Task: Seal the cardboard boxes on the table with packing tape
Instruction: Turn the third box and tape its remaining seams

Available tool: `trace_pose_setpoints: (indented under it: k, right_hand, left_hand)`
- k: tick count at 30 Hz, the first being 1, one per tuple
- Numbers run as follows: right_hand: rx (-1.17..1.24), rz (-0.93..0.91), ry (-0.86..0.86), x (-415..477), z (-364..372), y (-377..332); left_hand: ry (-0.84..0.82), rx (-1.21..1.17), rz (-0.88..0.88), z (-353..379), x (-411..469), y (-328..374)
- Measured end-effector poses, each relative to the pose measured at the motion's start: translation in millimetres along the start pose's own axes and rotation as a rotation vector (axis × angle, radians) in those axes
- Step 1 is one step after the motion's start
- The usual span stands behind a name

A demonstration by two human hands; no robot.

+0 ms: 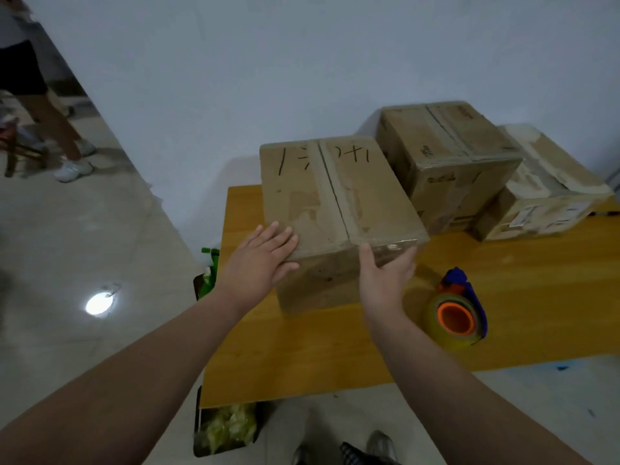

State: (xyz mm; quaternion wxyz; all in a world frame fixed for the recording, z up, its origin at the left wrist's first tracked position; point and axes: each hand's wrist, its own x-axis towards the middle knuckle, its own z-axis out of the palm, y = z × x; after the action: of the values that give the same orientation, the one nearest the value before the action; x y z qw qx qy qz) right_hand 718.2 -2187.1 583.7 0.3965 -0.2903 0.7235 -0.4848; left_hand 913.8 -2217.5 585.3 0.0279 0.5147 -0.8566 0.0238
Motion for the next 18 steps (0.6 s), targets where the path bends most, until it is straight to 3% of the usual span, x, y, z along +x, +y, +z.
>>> trace_pose_setpoints:
  k: [4,12,16,18]
  right_hand:
    - [-0.034,-0.023,-0.123,0,27,5]
    - [-0.376,-0.2,-0.284,54,11,-15]
    - [-0.608,-0.217,-0.25,90,-15,-45]
    - [-0.749,-0.292,-0.197,96,-26,-53]
  left_hand:
    - [-0.001,-0.013,0.034,-1,-19,22]
    - [-0.096,0.092,0.201,-3,-28,9]
    - [-0.113,0.103,-0.214,-17,-26,-36]
    - [-0.177,0.083,-0.336,-18,-28,-54]
